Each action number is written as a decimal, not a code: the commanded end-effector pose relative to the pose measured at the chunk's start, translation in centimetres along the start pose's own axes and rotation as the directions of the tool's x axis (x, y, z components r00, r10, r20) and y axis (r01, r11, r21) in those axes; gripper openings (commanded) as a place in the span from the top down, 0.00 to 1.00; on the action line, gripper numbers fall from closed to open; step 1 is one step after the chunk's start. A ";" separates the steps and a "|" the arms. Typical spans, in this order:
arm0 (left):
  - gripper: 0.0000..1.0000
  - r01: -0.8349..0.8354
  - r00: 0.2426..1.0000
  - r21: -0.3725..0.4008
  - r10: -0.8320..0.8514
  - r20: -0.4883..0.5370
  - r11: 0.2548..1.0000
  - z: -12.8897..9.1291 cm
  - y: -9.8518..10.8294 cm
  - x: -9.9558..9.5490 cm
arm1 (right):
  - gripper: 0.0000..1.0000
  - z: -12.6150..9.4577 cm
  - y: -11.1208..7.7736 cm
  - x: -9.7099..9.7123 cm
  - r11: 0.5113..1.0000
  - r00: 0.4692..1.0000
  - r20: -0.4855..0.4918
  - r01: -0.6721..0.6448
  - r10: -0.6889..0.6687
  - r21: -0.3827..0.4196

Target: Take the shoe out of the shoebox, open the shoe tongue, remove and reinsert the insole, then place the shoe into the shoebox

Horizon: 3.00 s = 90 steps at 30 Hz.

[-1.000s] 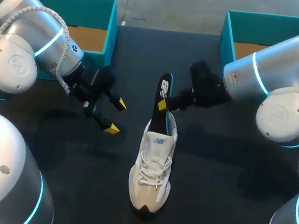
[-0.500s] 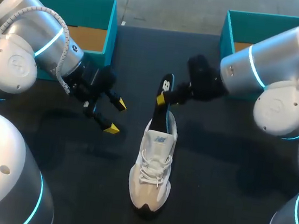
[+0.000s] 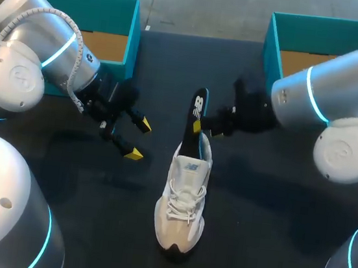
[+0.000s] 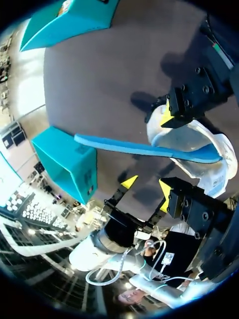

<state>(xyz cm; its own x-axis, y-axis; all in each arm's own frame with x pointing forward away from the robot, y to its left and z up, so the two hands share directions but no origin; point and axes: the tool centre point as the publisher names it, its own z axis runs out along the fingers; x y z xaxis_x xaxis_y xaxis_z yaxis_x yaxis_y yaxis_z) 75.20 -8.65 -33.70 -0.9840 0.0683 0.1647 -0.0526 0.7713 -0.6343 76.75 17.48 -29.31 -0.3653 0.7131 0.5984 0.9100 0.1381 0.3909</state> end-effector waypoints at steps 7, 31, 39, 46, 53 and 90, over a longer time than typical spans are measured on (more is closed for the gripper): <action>0.00 0.000 1.000 -0.002 0.000 0.001 1.000 0.0 0.0 0.0 | 0.45 1.1 -2.4 0.3 0.998 0.997 0.032 -0.067 0.067 -0.012; 0.00 0.000 1.000 -0.002 0.000 0.001 1.000 0.0 0.0 0.0 | 0.52 3.6 -5.7 1.1 0.986 0.991 0.028 -0.135 0.133 0.100; 0.00 0.000 1.000 -0.002 0.000 0.001 1.000 0.0 0.0 0.0 | 0.54 4.4 -5.9 0.6 0.981 0.990 0.045 -0.140 0.135 0.136; 0.00 0.000 1.000 -0.002 0.000 0.001 1.000 0.0 0.0 0.0 | 0.84 4.7 -5.2 0.5 0.979 0.991 0.052 -0.127 0.121 0.157; 0.00 0.000 1.000 -0.002 0.000 0.001 1.000 0.0 0.0 0.0 | 1.00 4.8 -5.0 0.4 0.978 0.993 0.049 -0.118 0.112 0.172; 0.00 0.000 1.000 -0.002 0.000 0.001 1.000 0.0 0.0 0.0 | 1.00 2.2 1.1 0.9 0.978 0.971 -0.156 0.194 -0.181 0.076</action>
<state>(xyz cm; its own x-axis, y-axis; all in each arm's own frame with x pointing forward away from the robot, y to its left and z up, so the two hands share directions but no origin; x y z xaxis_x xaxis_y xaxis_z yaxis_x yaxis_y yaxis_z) 75.20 -8.65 -33.70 -0.9840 0.0684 0.1647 -0.0526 0.7713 -0.6343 77.41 19.49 -30.53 -0.5437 0.5604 0.6247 0.8371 0.3090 0.4514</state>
